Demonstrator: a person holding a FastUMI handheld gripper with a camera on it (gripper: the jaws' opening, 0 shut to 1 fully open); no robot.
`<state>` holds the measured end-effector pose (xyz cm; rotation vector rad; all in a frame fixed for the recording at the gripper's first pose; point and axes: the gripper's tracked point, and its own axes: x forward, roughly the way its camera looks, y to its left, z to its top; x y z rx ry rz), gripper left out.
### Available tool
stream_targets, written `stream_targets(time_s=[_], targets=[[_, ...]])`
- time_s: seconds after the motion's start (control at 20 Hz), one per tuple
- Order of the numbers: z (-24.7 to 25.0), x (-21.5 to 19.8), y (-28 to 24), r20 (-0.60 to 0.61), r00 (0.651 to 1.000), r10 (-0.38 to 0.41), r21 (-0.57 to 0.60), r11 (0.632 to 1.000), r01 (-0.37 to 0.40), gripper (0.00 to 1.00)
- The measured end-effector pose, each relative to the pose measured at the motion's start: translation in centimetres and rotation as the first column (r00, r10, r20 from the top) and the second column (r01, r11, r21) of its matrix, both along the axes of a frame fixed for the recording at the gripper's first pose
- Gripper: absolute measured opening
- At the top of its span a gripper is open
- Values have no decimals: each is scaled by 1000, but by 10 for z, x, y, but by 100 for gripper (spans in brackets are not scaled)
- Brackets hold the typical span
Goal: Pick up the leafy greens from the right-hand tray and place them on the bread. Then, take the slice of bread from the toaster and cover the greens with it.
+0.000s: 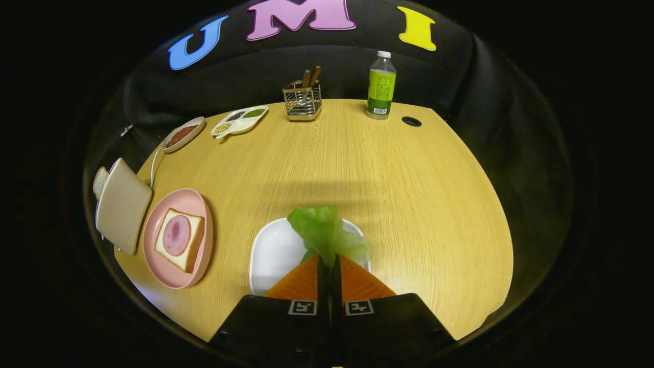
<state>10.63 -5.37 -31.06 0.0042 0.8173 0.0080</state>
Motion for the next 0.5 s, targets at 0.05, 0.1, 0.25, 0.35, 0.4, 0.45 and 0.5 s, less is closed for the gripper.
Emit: stream_targets(time_s=[0.05,0.1,0.25,0.35,0.4,0.45,0.5], targets=[[9,1,0,12,1000,-1,-2,1000,1,5],[18,0,2,21,1000,-3,2,1000,3,5],[45,-1,14,49,999,8,9,1000,-8,5],[60,-3,29,65,998,27,17,999,-28,5],[66,-5,38,70,997,39,25,999,-41,5],[72,-7,47,75,996,52,30,998,-55,5],[76,-9,57,76,995,69,34,997,-72,5]])
